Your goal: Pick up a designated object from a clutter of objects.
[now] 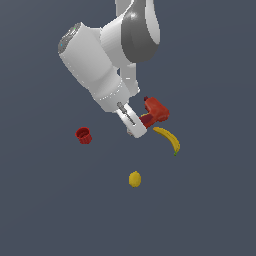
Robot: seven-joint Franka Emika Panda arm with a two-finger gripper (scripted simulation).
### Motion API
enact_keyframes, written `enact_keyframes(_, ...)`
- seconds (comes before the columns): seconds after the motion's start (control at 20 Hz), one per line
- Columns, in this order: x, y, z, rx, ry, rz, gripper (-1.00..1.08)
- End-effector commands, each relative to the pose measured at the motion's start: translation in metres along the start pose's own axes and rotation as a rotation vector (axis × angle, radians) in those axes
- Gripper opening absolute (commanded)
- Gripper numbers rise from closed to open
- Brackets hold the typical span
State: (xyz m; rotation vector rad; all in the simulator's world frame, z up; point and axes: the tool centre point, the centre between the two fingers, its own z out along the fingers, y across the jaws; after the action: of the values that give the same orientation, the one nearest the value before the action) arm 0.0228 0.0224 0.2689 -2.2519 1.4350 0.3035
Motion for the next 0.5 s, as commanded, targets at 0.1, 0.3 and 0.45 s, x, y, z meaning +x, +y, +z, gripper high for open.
enact_keyframes(0.1, -0.051, -0.012, -0.016, 0.002, 0.001, -0.001, -1.0)
enact_keyframes(0.3, -0.089, -0.022, -0.027, 0.003, 0.0, -0.001, -1.0)
enact_keyframes(0.45, -0.111, -0.028, -0.034, 0.003, -0.001, -0.001, -1.0)
